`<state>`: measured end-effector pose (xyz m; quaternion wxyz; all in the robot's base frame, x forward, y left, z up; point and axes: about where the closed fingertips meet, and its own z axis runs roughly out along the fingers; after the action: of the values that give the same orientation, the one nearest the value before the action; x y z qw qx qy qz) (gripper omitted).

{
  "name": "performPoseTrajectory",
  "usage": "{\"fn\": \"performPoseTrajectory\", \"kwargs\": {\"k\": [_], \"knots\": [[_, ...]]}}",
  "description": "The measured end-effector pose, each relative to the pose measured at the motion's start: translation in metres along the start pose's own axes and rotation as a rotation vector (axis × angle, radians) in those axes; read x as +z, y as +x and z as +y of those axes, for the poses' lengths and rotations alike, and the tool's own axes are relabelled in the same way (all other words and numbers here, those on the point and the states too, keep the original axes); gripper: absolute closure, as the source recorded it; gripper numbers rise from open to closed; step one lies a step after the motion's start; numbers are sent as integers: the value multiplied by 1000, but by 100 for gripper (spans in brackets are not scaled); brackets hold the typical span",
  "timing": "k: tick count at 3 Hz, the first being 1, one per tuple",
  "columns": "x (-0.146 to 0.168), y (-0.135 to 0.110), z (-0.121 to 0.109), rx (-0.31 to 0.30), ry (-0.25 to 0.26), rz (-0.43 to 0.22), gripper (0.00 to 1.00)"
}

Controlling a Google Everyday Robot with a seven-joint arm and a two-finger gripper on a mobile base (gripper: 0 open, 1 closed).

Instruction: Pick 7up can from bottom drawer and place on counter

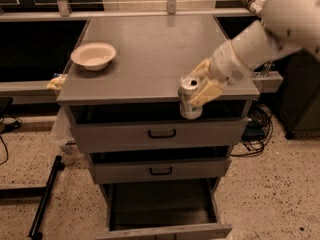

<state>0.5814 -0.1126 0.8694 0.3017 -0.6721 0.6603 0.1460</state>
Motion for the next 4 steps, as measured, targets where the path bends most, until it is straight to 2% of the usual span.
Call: {"fn": "performPoseTrajectory", "kwargs": {"k": [1,2,3,4], "knots": [[-21,-26,-6,-8,0,-5,100],[-21,-26,-6,-9,1,-5,100],[-17,-27,-17,-15,14,-11,100],[-14,-29,-41,2,20,-11,100]]}}
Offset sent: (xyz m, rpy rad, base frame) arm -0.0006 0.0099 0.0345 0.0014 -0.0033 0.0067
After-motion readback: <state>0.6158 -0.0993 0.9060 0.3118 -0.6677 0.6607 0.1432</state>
